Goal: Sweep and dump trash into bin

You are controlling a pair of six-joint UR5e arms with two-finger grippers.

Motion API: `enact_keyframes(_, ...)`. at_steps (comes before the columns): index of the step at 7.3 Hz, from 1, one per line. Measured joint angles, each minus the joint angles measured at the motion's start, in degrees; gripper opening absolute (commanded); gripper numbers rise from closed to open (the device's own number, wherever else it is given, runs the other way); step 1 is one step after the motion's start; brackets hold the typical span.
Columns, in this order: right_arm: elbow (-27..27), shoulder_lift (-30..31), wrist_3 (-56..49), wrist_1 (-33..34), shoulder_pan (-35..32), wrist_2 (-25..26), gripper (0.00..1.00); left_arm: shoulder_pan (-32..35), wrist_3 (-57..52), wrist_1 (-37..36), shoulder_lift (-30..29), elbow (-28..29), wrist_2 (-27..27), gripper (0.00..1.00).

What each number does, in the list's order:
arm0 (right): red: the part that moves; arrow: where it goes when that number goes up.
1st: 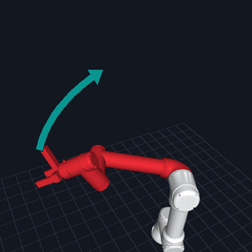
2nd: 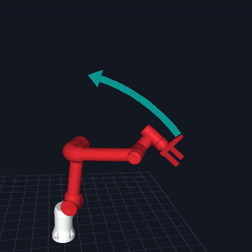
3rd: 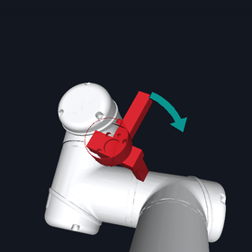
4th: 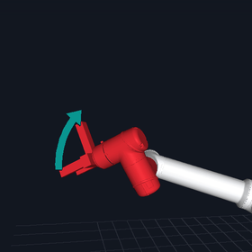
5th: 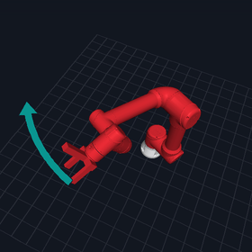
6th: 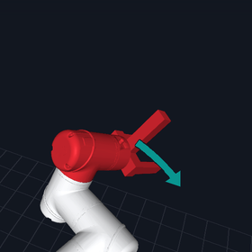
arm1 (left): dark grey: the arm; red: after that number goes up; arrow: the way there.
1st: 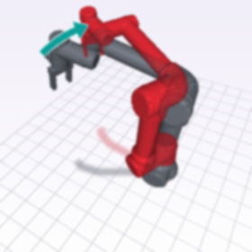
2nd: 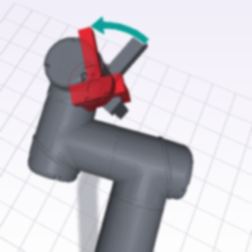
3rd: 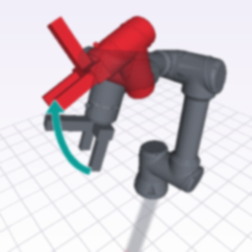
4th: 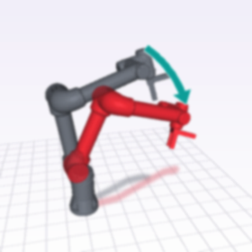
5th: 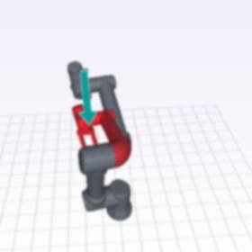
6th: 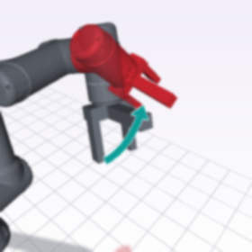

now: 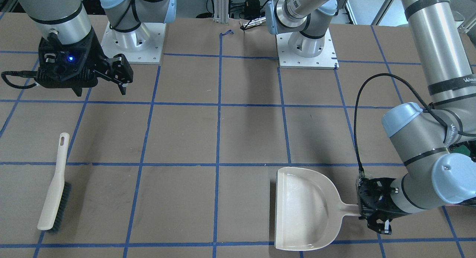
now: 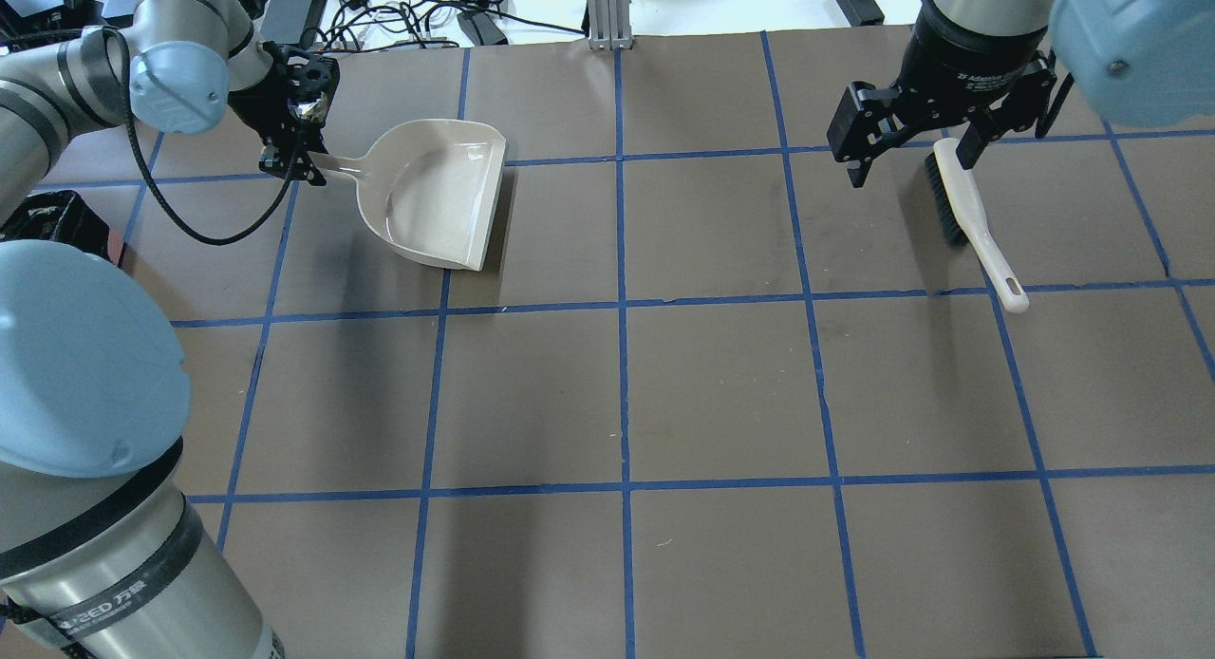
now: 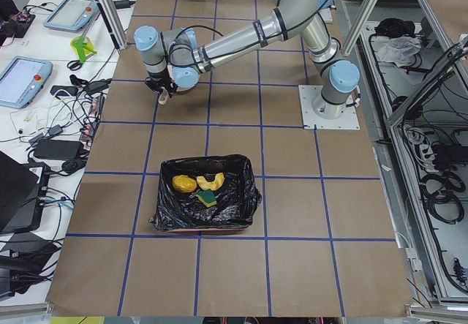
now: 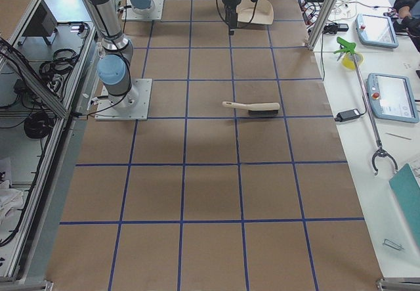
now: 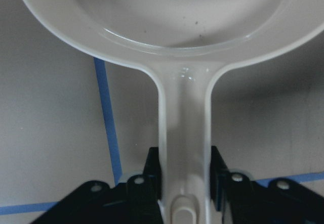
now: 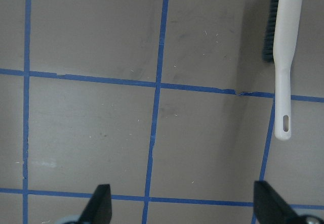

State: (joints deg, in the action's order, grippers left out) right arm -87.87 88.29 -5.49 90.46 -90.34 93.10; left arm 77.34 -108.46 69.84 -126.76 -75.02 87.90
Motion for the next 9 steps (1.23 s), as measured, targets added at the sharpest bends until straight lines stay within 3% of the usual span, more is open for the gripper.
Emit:
enact_keyframes(1, -0.1, 0.3, 0.1, 0.0, 0.0, -0.2, 1.00, 0.2, 0.0, -0.2, -0.3, -0.4, 0.0, 0.36)
enact_keyframes(2, -0.1, 0.6, 0.1, 0.0, 0.0, -0.2, 1.00, 0.2, 0.0, -0.4, -0.5, -0.9, 0.0, 0.61)
enact_keyframes(4, -0.1, 0.9, 0.1, -0.1, 0.0, -0.3, 1.00, 0.2, 0.2, -0.9, -0.6, -1.2, 0.1, 0.71)
enact_keyframes(6, -0.4, 1.3, 0.0, -0.1, 0.0, -0.4, 1.00, 0.9, 1.9, -0.3, 0.6, 0.2, 2.5, 0.71)
enact_keyframes(9, -1.2, 2.0, 0.1, -0.1, 0.0, -0.4, 1.00, 4.1, 13.9, 15.0, 5.1, 10.4, 4.3, 0.73)
